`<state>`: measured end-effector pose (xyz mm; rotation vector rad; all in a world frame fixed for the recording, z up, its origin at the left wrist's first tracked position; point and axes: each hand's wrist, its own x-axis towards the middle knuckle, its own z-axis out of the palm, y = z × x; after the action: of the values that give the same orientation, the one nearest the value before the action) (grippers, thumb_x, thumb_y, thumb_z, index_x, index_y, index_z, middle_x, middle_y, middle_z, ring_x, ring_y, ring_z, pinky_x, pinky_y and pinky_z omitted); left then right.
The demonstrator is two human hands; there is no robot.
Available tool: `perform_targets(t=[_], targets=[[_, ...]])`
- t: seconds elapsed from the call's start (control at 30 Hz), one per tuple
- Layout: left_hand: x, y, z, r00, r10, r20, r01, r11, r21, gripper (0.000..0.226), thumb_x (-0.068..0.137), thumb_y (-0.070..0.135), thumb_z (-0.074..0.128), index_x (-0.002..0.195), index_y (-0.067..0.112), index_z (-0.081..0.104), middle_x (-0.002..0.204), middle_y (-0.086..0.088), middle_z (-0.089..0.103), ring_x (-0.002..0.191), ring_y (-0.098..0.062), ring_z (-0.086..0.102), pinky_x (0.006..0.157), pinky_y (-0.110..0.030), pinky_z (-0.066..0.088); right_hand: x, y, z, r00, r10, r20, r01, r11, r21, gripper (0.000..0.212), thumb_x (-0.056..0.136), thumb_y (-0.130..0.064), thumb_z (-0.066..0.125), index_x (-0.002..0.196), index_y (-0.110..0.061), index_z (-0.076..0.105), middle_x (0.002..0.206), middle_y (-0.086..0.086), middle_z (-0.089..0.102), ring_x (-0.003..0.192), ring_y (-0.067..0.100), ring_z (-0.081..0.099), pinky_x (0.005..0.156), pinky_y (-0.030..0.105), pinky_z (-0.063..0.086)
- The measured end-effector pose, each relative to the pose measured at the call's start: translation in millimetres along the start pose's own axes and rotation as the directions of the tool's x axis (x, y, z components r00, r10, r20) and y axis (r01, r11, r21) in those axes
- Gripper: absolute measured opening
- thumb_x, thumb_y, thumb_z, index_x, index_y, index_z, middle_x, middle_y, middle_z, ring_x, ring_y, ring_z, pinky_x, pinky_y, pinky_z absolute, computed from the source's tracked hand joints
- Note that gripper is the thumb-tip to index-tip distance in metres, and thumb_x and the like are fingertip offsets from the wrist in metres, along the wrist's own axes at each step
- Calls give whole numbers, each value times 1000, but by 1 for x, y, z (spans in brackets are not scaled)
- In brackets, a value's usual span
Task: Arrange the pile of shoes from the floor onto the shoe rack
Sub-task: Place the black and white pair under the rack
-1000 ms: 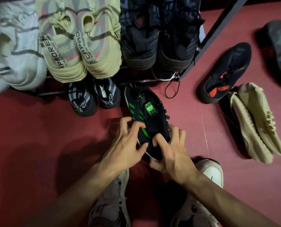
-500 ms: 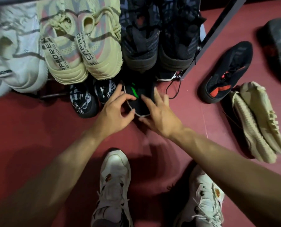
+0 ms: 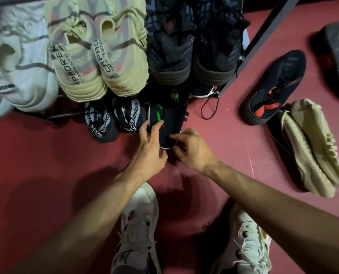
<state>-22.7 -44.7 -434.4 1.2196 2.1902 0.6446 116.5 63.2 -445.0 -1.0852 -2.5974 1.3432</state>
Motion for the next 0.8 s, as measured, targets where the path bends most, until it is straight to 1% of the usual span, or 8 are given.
perform_targets(t=[0.07,0.17,0.27,0.37,0.53,0.63,0.7,0.8], targets=[[-1,-2,-1,1000,27,4,-27,999,-26,85,81,4,71,155,13,31,159,-17,11,132,-36,50,112,-33,43,0,-3,-5,998,-15,-54,17,999,31,42,92,-15,64,134,-15,63,121,5,39,106,10,53,102,29,48],[-12,1,0,992,124,-39,-124,992,0,78,80,6,72,150,-1,38,160,-22,12,141,-36,38,114,-41,41,-2,-16,-17,972,-169,-162,177,984,33,29,91,-13,66,119,-12,69,117,3,34,99,-5,46,96,9,40],[-20,9,-1,988,139,-61,-143,988,-64,82,79,9,71,151,-3,34,161,-14,17,149,-27,31,117,-43,37,-5,-38,-27,947,-266,-181,267,963,-18,21,89,-12,66,110,-11,70,122,6,35,94,10,52,89,10,43],[-17,15,-5,975,177,-135,-191,977,-99,78,81,6,69,151,-1,36,161,-15,19,147,-29,34,114,-45,40,1,-43,-32,947,-213,-242,228,973,36,22,90,-12,66,111,-11,70,125,7,37,90,13,58,89,15,47],[6,39,-15,957,235,-168,-249,966,-65,67,80,-3,66,144,-4,47,161,-18,22,144,-27,38,117,-23,32,21,-32,-41,935,-105,-338,148,983,104,22,89,-13,65,111,-11,70,123,6,38,108,15,54,99,28,49],[25,53,-15,945,280,-167,-292,955,-54,68,79,0,65,145,-4,46,160,-20,25,141,-29,41,117,-29,35,28,-29,-54,902,-53,-428,130,980,153,18,90,-16,65,107,-14,70,121,2,39,101,12,56,95,25,51],[31,59,-13,940,302,-159,-312,949,-41,68,80,3,64,146,-2,47,159,-20,26,141,-29,40,118,-26,32,29,-20,-62,879,1,-477,102,976,191,15,92,-16,64,106,-16,69,121,0,41,96,14,60,92,27,53],[39,59,-5,942,328,-68,-331,943,-29,70,80,6,62,147,2,46,159,-19,25,147,-29,32,121,-30,28,23,2,-67,878,78,-472,36,973,228,15,95,-15,61,107,-19,69,123,-1,46,93,11,65,91,27,54]])
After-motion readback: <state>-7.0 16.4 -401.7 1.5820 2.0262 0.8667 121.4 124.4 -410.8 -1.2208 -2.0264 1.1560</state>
